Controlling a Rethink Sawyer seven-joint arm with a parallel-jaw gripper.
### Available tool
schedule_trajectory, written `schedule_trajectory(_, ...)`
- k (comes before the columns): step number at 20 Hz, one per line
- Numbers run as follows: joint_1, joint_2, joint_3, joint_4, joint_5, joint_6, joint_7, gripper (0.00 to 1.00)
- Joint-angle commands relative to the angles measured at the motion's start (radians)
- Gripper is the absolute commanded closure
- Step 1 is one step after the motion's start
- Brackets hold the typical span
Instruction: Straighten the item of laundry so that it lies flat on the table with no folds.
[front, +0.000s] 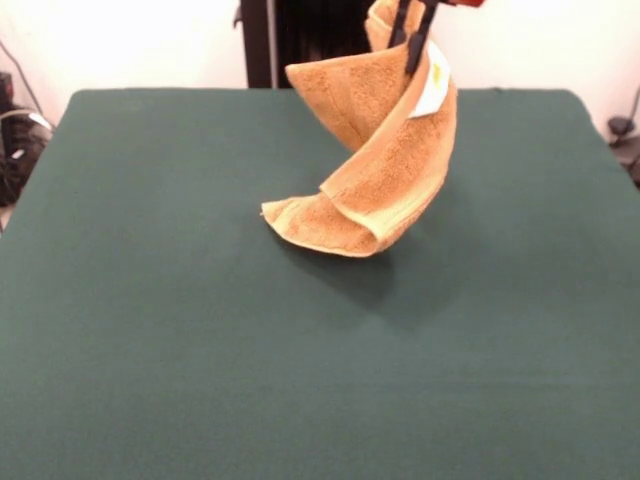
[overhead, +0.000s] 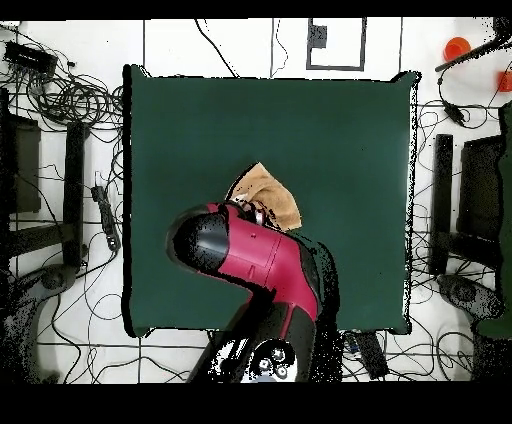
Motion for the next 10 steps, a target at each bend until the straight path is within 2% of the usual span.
schedule_trajectory(1, 0.029, -0.005, 0.046, 0.021, 0.021, 0.125, 0.261, 1.00)
schedule_trajectory(10, 0.034, -0.026, 0.061, 0.051, 0.028, 0.114, 0.267, 1.00)
